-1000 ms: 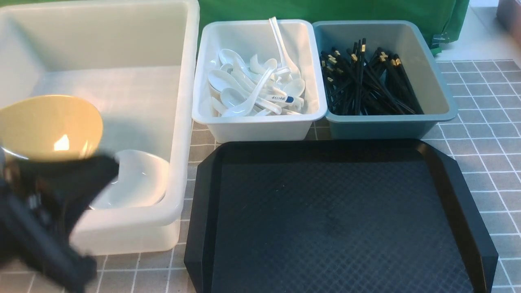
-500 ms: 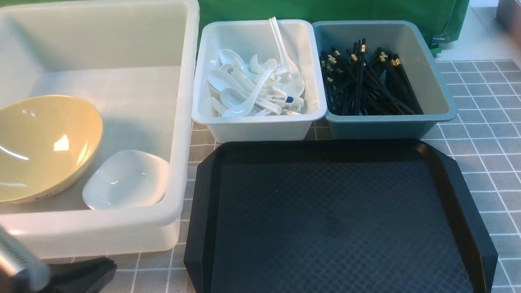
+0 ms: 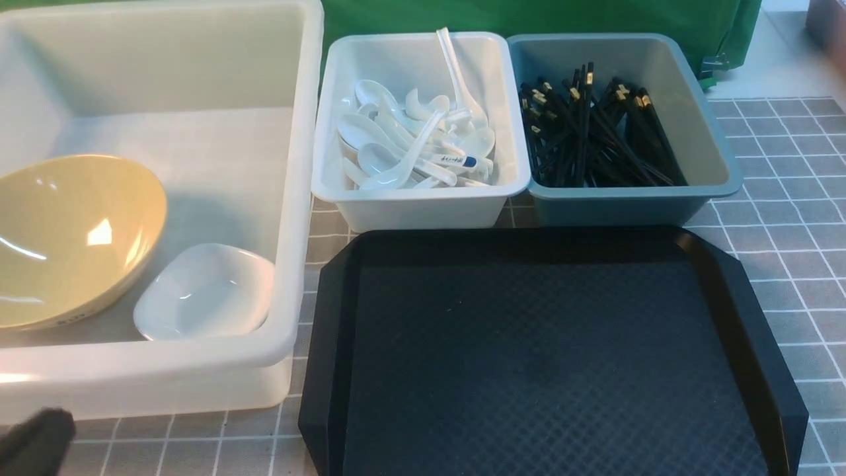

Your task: On grey table put chopsticks spoon bowls plates into blue grey white boxes.

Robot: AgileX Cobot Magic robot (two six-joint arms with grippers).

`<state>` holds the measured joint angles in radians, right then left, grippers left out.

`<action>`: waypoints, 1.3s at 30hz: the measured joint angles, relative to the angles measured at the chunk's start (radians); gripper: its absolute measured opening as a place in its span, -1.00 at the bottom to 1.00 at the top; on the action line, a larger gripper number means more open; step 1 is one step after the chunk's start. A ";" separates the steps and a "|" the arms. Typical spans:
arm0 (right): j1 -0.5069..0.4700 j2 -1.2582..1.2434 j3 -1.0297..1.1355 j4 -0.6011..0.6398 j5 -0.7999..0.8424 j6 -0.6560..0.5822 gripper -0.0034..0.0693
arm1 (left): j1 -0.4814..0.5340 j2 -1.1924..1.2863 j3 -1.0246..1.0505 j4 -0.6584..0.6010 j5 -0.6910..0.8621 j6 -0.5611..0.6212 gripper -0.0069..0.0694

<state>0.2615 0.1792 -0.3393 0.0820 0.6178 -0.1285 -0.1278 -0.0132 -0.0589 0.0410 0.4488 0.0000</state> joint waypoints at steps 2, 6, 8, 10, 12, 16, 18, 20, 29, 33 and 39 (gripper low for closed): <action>0.000 0.000 0.000 0.000 0.000 0.000 -0.73 | 0.020 0.000 0.055 -0.041 -0.025 0.000 -0.84; 0.000 -0.001 0.000 0.000 0.001 0.000 -0.72 | 0.027 -0.001 0.075 -0.066 -0.093 0.028 -0.84; 0.000 -0.001 0.000 0.000 0.001 0.000 -0.72 | 0.027 -0.001 0.077 -0.067 -0.101 0.040 -0.84; 0.000 -0.001 0.000 0.000 0.001 0.000 -0.71 | 0.027 -0.001 0.077 -0.068 -0.102 0.044 -0.84; 0.000 -0.001 0.000 0.000 0.001 0.000 -0.70 | 0.027 -0.001 0.077 -0.068 -0.105 0.044 -0.84; 0.000 -0.001 0.000 0.000 0.001 0.000 -0.69 | 0.027 -0.001 0.079 -0.070 -0.108 0.044 -0.84; 0.000 -0.001 0.000 0.000 0.001 0.000 -0.69 | 0.027 -0.001 0.079 -0.071 -0.108 0.044 -0.84; 0.000 -0.001 0.000 0.000 0.001 0.000 -0.68 | 0.027 -0.001 0.079 -0.071 -0.108 0.044 -0.84; -0.001 -0.021 0.016 0.000 -0.016 0.000 -0.65 | 0.027 -0.002 0.079 -0.071 -0.110 0.044 -0.84; -0.061 -0.152 0.109 -0.088 -0.130 0.028 -0.64 | 0.027 -0.002 0.079 -0.071 -0.113 0.045 -0.84; -0.206 -0.191 0.291 -0.214 -0.331 0.195 -0.64 | 0.026 -0.002 0.081 -0.074 -0.116 0.045 -0.84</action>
<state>0.0557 -0.0118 -0.0478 -0.1323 0.2872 0.0667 -0.1021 -0.0147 0.0216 -0.0328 0.3326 0.0446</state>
